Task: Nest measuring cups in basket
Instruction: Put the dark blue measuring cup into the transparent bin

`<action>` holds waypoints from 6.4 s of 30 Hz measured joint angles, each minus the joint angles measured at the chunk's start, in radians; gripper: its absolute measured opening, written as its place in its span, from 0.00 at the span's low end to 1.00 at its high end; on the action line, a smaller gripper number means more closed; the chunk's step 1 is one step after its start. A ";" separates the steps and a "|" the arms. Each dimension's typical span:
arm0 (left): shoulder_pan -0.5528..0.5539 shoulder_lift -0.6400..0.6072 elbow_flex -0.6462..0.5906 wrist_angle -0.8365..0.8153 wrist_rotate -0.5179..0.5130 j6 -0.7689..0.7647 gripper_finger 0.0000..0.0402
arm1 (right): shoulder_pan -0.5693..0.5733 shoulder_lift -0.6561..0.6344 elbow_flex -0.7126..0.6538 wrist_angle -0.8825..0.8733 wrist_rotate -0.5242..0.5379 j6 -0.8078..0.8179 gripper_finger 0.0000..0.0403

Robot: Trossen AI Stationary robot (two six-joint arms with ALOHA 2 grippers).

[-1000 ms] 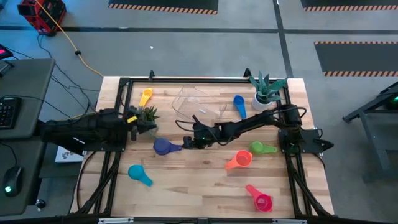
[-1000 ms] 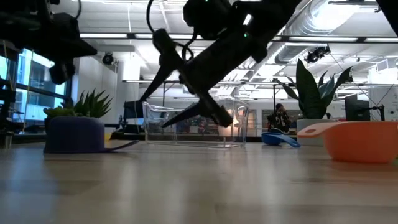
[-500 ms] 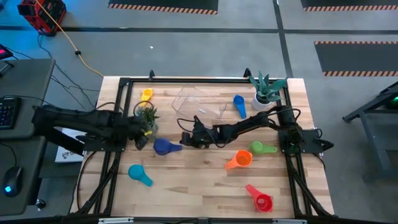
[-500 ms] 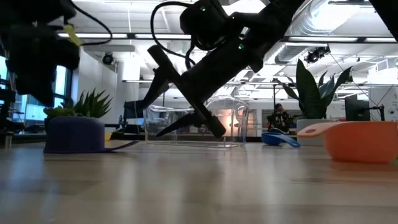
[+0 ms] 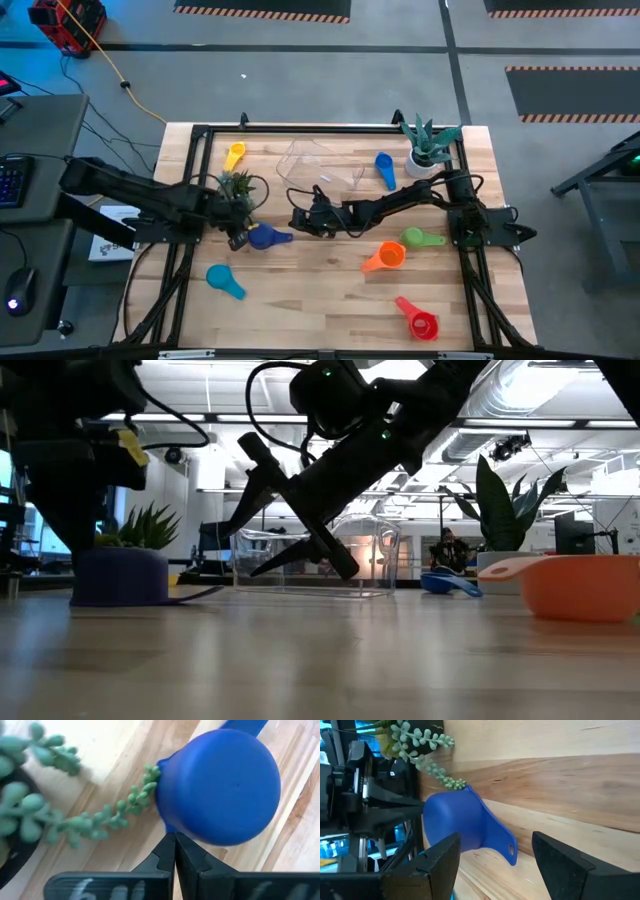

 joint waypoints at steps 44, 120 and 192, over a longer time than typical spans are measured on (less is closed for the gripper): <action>-0.056 0.223 0.000 0.297 0.063 -0.024 0.00 | 0.005 -0.001 0.000 -0.150 0.009 -0.071 0.59; -0.013 -0.421 0.196 0.263 -0.102 -0.093 0.00 | 0.121 -0.498 -0.002 -0.691 0.229 -0.987 0.00; -0.055 0.103 0.311 -0.099 0.074 0.448 0.02 | 0.181 -0.275 0.532 -1.243 0.326 -1.511 0.50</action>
